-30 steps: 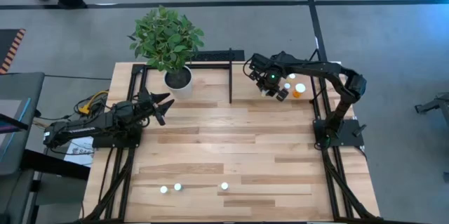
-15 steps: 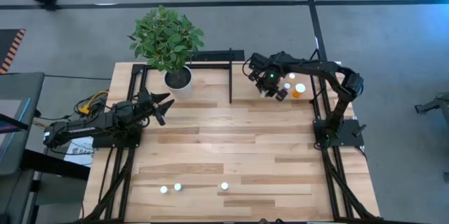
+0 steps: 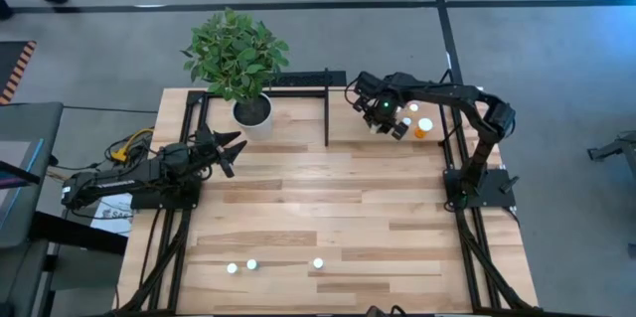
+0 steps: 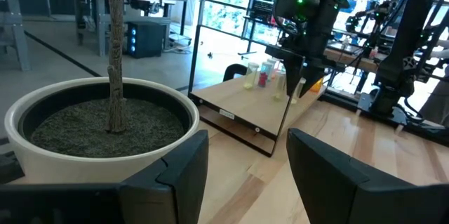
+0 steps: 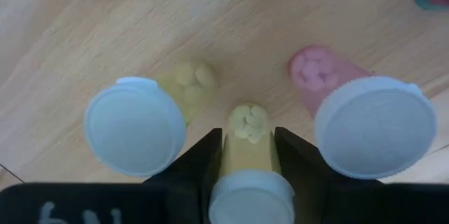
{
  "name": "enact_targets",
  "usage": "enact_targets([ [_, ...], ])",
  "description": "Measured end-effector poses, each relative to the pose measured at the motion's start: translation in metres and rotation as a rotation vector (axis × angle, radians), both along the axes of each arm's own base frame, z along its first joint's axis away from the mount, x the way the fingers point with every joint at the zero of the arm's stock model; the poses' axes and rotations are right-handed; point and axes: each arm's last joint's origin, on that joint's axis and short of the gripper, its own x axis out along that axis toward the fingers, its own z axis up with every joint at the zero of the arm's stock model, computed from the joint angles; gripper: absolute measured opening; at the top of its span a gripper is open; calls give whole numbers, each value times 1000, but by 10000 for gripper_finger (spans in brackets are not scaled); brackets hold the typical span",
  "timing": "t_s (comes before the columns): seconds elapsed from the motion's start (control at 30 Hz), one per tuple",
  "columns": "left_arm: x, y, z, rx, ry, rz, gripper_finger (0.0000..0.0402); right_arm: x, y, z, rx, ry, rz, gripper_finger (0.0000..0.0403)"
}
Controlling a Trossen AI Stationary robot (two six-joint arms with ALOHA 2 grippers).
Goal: Pick and place medicine bottles onto shelf by color
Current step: Put the right yellow pill bottle on the shelf, then move the pink pill bottle to the center of the table
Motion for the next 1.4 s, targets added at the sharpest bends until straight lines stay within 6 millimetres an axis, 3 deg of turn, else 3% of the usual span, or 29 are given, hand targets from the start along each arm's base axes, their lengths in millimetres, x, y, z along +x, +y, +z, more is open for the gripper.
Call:
enact_targets([
  [0.43, 0, 0, 0, 0, 0, 0, 181, -2, -1, 0, 16, 2, 3, 245],
  [0.57, 0, 0, 0, 0, 0, 0, 181, -5, 3, 9, 24, -21, 31, 265],
  [1.0, 0, 0, 0, 0, 0, 0, 181, -37, 28, 79, -114, -168, 71, 265],
  [1.4, 0, 0, 0, 0, 0, 0, 181, -63, 82, 152, -717, -196, 361, 263],
])
